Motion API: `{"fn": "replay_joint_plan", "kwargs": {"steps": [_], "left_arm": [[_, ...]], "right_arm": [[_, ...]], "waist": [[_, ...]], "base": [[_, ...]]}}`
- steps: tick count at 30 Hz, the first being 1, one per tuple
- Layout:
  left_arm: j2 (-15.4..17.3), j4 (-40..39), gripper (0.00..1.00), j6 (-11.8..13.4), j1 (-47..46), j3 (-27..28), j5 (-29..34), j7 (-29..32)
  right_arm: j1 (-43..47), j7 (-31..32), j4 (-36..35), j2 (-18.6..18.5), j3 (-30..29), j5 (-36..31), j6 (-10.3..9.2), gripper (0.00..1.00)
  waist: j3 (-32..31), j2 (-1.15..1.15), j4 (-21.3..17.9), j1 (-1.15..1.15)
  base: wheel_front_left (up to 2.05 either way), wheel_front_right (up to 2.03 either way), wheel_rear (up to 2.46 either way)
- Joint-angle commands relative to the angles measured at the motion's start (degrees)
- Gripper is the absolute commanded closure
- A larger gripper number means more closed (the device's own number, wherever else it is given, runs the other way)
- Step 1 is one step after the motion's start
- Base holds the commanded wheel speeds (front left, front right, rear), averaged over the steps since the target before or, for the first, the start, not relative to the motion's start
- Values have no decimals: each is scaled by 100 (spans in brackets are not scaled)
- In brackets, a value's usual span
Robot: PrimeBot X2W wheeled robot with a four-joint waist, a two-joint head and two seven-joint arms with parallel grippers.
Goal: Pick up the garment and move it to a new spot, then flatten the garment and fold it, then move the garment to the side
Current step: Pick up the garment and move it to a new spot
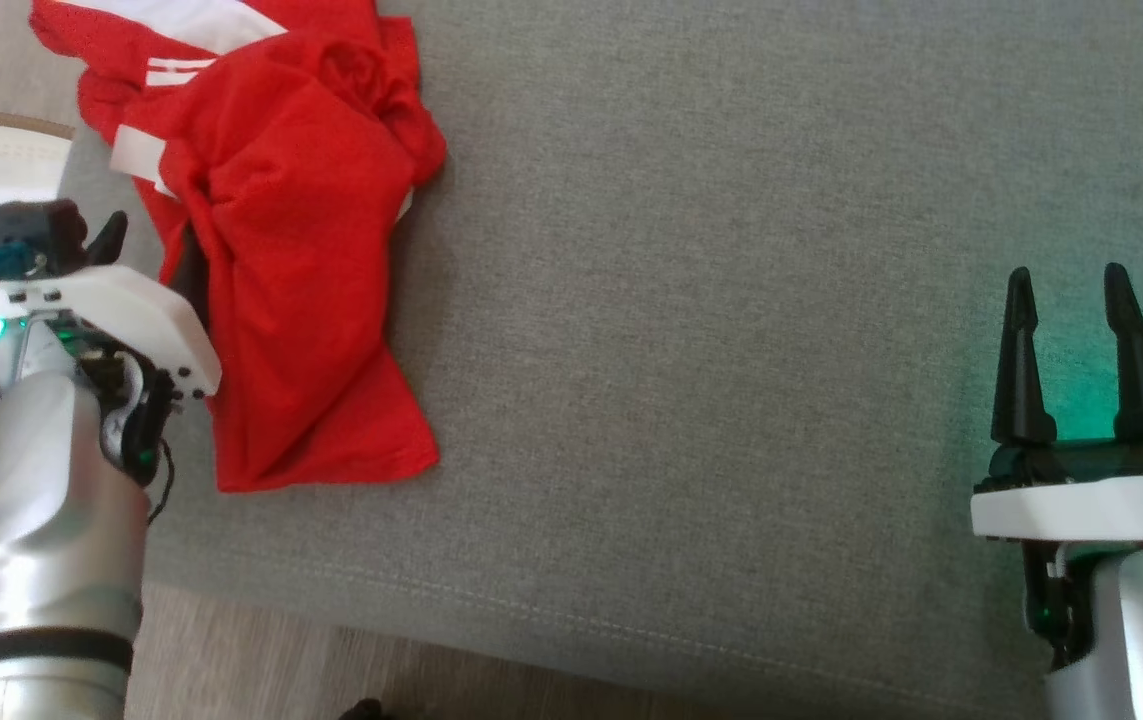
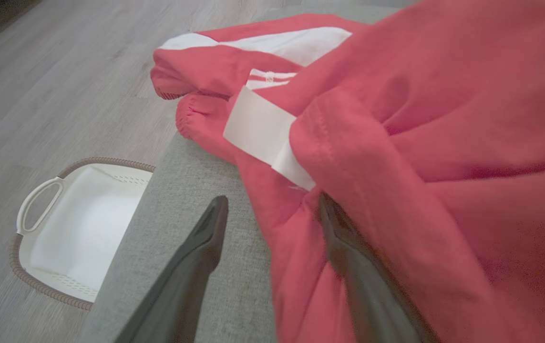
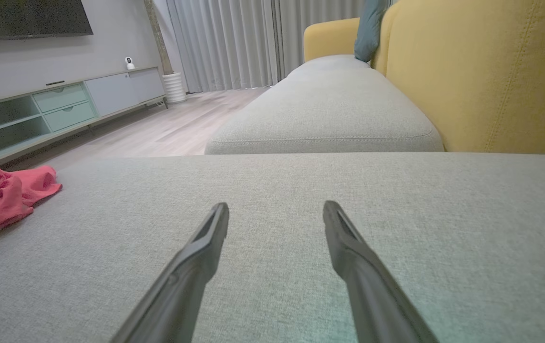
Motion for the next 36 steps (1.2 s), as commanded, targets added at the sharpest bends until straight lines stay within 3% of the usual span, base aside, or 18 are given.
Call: {"fn": "replay_joint_plan", "kwargs": {"steps": [1,4,5,6,14,18,28,36], "left_arm": [[336,-45,0,-15,-245,148,-42,-38],[337,252,0,-49,-385,73,-80,-87],[336,348,81,-63,-422,54,-115,-92],[333,421,100,-75,-448,36,-150,-126],[387,601,100,-97,-579,43,-332,-781],[486,214,100,90,-598,249,-418,-1317],[638,-1789,100,382,-299,785,-607,-1485],[623,-3060,100,517,-145,775,-618,-1253]], "right_arm": [[-151,-60,-213,-34,171,-48,44,0],[-154,-60,-210,-34,179,-56,44,0],[-155,-60,-204,-34,184,-57,44,0],[-155,-60,-195,-34,188,-56,44,0],[-137,-61,-74,-34,260,41,44,0],[-89,-61,21,-34,352,211,44,0],[12,-61,162,-34,486,618,44,0],[-38,-61,165,-34,568,818,44,0]], "waist": [[39,0,-31,0],[60,0,-47,0],[56,0,-52,0],[48,0,-56,0],[-221,0,-69,0],[-579,0,-96,0],[-1268,0,-345,0],[-1456,0,-782,0]], "base": [[0,0,0],[0,0,0],[0,0,0],[0,0,0],[0,0,0],[0,0,0],[0,0,0],[0,0,0]]}}
